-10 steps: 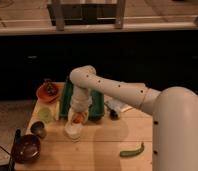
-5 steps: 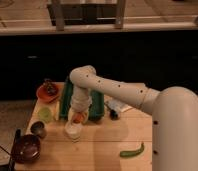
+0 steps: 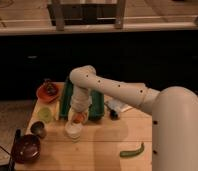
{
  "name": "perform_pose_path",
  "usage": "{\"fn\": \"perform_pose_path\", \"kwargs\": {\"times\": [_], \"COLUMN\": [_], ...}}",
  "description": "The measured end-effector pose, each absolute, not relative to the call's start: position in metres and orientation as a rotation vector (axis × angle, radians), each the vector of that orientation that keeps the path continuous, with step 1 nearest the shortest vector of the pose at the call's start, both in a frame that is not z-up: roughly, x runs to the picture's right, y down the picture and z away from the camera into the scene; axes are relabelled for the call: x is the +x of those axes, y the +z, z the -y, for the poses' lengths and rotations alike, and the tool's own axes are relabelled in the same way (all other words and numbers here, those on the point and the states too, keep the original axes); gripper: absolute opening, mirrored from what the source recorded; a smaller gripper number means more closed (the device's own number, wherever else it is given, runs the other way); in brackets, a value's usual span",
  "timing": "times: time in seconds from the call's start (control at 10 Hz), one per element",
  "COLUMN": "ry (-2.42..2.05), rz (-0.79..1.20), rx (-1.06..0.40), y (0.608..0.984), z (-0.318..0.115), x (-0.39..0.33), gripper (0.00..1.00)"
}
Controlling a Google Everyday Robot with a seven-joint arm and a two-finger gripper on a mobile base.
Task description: Place apple in paper cup
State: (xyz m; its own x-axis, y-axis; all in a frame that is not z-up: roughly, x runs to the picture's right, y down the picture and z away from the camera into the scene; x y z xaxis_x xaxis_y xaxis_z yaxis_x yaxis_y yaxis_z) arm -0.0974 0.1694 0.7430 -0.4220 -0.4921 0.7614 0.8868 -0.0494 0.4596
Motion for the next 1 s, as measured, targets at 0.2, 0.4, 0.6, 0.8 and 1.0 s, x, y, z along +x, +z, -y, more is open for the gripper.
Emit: {"fn": "perform_pose_path", "kwargs": {"times": [0.2,0.4,0.6,0.8,1.0], "ry": [-1.682,-1.684,-1.685,-1.686,-1.688], "rz": [1.159,1.158,1.159,1.158,1.159], "rx": [-0.5,-0.502,-0.503,-0.504,-0.506], "y": [0.7431,0.7438,0.744,0.7444,0.7449], "z": [-0.1694,-0.1694,-0.1696,-0.1696,-0.17], "x": [-0.0974,-0.0966,-0.0966,-0.0961,-0.096], "gripper": [0.43,0.47,0.47,0.54,0.57]}}
